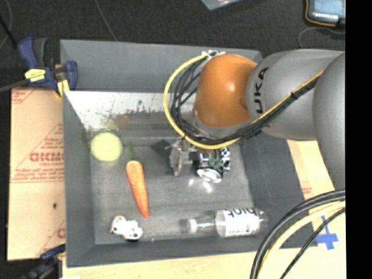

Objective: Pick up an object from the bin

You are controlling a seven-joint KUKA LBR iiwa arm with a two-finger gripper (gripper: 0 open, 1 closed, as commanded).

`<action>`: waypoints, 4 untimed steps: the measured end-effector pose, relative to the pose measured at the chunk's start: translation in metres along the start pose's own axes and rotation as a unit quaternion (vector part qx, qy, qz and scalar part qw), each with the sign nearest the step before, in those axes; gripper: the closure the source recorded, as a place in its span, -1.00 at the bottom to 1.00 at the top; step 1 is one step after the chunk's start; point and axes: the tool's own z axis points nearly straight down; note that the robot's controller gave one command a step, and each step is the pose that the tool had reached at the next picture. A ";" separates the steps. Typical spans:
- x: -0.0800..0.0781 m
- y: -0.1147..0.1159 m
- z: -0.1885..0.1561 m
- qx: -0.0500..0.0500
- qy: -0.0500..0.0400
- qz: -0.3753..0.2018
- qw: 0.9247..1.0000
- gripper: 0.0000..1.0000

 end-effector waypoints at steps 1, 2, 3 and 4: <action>-0.009 -0.002 -0.015 0.000 -0.006 -0.006 1.000 1.00; -0.009 -0.011 -0.009 -0.001 -0.002 0.025 1.000 1.00; -0.010 -0.017 -0.009 0.000 -0.005 0.067 0.998 1.00; -0.008 -0.009 0.009 0.000 -0.004 0.035 0.999 1.00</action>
Offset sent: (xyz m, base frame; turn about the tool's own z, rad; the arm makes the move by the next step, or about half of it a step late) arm 0.0124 -0.0219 0.0170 0.1434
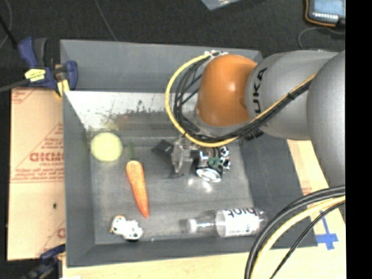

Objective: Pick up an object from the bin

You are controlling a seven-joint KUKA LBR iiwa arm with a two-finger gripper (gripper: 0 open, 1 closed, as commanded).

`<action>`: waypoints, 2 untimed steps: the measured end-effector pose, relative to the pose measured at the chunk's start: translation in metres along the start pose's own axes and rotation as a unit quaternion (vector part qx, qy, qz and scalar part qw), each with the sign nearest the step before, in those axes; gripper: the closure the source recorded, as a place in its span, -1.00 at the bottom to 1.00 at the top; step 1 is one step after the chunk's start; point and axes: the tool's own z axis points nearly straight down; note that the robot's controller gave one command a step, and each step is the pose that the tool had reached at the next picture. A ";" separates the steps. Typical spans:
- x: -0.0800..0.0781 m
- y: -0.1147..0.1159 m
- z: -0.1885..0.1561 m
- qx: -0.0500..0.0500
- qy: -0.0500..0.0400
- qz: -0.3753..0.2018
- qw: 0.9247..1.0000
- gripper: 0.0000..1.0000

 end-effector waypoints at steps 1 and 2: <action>0.001 -0.010 -0.012 -0.001 0.000 0.002 1.000 1.00; -0.005 -0.021 -0.025 -0.001 -0.003 0.065 0.998 1.00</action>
Offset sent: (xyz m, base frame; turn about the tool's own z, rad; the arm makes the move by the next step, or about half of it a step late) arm 0.0062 -0.0260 0.0297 0.1844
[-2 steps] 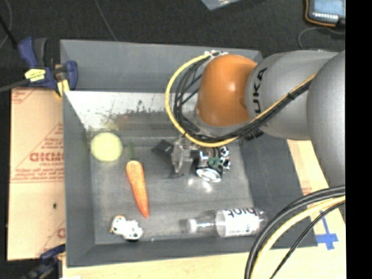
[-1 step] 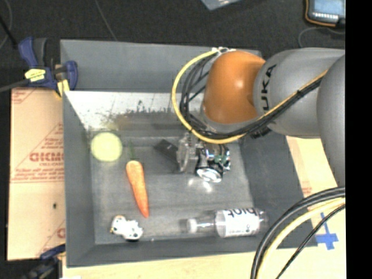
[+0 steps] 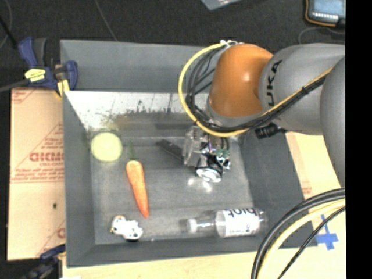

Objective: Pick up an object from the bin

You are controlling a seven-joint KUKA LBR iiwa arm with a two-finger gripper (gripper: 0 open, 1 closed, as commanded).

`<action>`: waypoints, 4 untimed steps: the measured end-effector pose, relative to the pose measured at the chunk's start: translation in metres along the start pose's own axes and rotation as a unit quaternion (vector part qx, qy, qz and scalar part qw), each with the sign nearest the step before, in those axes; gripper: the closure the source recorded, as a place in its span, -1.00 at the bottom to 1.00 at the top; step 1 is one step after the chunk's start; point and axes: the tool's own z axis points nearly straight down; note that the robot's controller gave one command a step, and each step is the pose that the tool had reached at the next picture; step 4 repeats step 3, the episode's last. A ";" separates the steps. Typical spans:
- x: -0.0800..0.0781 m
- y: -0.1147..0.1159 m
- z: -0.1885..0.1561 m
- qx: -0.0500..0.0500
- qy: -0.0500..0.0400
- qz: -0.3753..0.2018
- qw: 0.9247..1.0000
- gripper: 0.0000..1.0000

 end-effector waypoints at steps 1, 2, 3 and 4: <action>-0.004 -0.003 0.005 0.001 0.000 0.017 1.000 1.00; 0.003 -0.007 -0.029 0.002 0.005 0.003 1.000 1.00; -0.007 -0.005 -0.062 0.000 -0.003 0.000 1.000 1.00; -0.007 -0.005 -0.062 0.000 -0.003 0.000 1.000 1.00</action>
Offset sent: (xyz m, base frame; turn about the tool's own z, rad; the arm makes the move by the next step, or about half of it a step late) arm -0.0082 -0.0078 0.0734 -0.0135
